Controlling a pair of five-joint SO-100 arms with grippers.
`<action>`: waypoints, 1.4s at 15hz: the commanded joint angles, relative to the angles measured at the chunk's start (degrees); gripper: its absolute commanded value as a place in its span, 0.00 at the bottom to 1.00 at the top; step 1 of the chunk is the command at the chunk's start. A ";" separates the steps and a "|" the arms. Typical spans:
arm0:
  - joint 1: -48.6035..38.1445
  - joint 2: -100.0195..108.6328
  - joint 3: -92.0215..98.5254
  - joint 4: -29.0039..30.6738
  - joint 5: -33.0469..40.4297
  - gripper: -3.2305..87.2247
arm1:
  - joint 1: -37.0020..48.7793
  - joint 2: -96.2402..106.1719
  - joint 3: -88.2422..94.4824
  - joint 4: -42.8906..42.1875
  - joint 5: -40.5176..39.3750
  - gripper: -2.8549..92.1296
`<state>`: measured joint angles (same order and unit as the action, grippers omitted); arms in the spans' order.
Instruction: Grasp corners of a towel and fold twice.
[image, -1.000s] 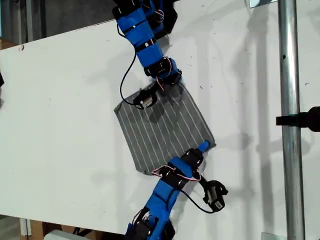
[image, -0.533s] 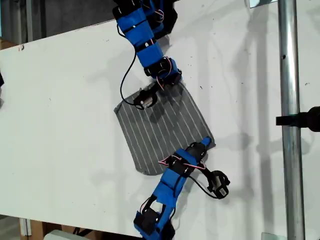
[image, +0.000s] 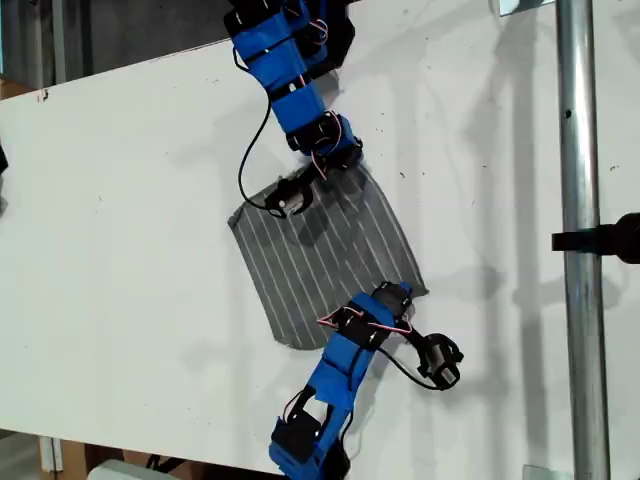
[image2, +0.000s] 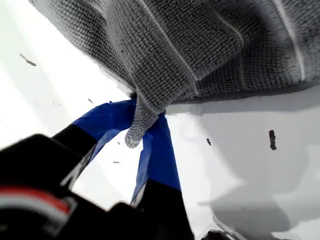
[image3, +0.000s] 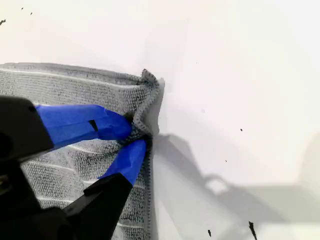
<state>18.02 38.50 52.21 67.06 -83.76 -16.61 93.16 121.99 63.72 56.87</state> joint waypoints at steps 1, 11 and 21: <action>-2.55 -0.79 -0.09 0.35 -0.44 0.01 | 0.09 3.96 -2.37 1.05 -0.70 0.03; 3.43 16.00 -1.14 9.49 10.11 0.01 | -3.96 13.27 -7.82 4.04 -1.05 0.03; 3.43 32.61 3.08 13.71 13.10 0.01 | -3.25 16.35 -16.08 8.35 -3.78 0.03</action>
<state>23.12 65.74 55.02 79.28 -68.55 -23.12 106.00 109.69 71.54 54.14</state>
